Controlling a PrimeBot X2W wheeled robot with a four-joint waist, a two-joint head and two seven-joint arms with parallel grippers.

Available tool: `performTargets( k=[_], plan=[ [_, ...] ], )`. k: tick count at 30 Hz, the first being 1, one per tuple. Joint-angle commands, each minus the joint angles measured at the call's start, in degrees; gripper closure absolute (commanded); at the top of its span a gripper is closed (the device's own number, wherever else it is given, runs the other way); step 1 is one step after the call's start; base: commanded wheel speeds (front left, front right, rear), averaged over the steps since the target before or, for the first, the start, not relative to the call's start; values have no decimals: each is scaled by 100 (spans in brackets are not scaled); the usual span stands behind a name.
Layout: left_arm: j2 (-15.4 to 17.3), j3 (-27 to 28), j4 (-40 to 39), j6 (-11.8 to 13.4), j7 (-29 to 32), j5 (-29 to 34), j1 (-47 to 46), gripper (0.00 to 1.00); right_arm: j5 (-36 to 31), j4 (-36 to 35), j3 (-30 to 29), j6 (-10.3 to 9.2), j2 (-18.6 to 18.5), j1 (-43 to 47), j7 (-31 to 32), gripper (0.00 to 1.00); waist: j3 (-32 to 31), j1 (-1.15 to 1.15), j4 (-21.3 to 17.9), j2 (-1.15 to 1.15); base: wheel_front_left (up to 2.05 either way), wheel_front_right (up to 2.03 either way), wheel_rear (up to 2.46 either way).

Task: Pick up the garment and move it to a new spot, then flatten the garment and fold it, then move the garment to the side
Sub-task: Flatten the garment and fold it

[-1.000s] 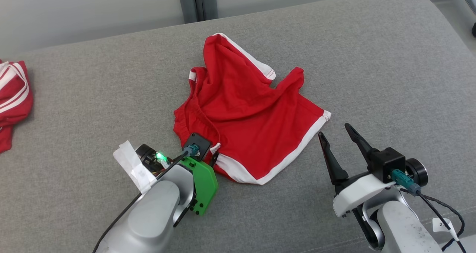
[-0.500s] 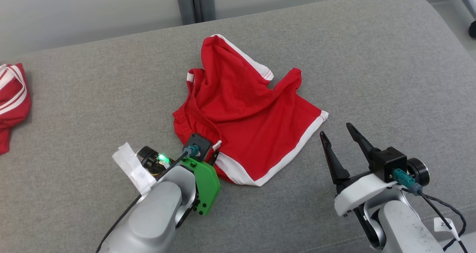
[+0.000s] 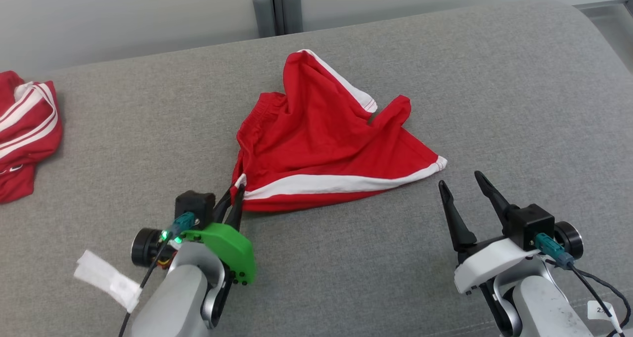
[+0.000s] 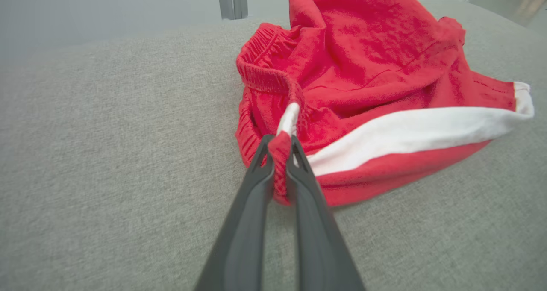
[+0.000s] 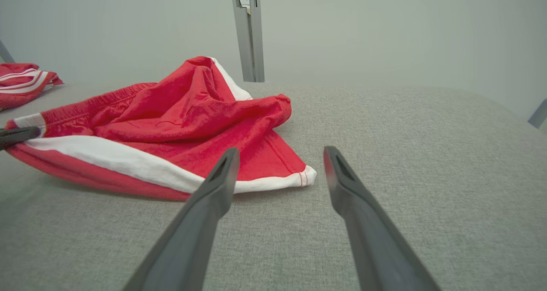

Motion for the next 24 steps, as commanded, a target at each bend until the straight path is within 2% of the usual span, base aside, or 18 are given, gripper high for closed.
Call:
performTargets(
  k=[1, 6, 9, 11, 13, 17, 19, 20, 21, 24],
  plan=[
    [3, 124, -77, 74, -118, -143, 206, 100, -32, -48, -43, -8, 9, 76, -19, 0, -38, 0, 74, 0, 0, 0, 0],
    [-78, 574, -279, 352, -461, -529, 819, 100, -56, -67, -150, -8, 58, 181, -19, 0, -56, 0, 184, 0, 0, 0, 0],
    [-167, 774, -329, 382, -556, -691, 1045, 100, -64, -63, -189, -8, 84, 241, -18, 0, -47, 0, 206, 0, 0, 0, 0],
    [-206, 841, -345, 367, -582, -722, 1172, 94, -73, -53, -211, -8, 95, 243, -19, 0, -40, 0, 203, 0, 0, 0, 0],
    [-227, 885, -356, 368, -600, -699, 1252, 82, -83, -46, -231, -8, 107, 250, -19, 0, -34, 0, 192, 0, 0, 0, 0],
    [-308, 1111, -495, 397, -595, -674, 1425, 72, -103, -27, -275, -8, 124, 276, -19, 0, -43, 0, 167, 0, 0, 0, 0],
    [-343, 1265, -614, 394, -596, -626, 1534, 54, -114, -31, -299, -8, 139, 290, -18, 0, -73, 0, 154, 0, 0, 0, 0],
    [-352, 1347, -695, 384, -597, -588, 1584, 10, -115, -43, -310, -9, 147, 304, -19, 0, -94, 0, 149, 0, 0, 0, 0],
    [-358, 1416, -766, 376, -597, -548, 1627, 0, -119, -51, -319, -9, 153, 315, -19, 0, -112, 0, 147, 0, 0, 0, 0],
    [-385, 1672, -1089, 313, -598, -395, 1816, 0, -144, -93, -341, -8, 176, 356, -19, 0, -189, 0, 150, 0, 0, 0, 0]
  ],
)
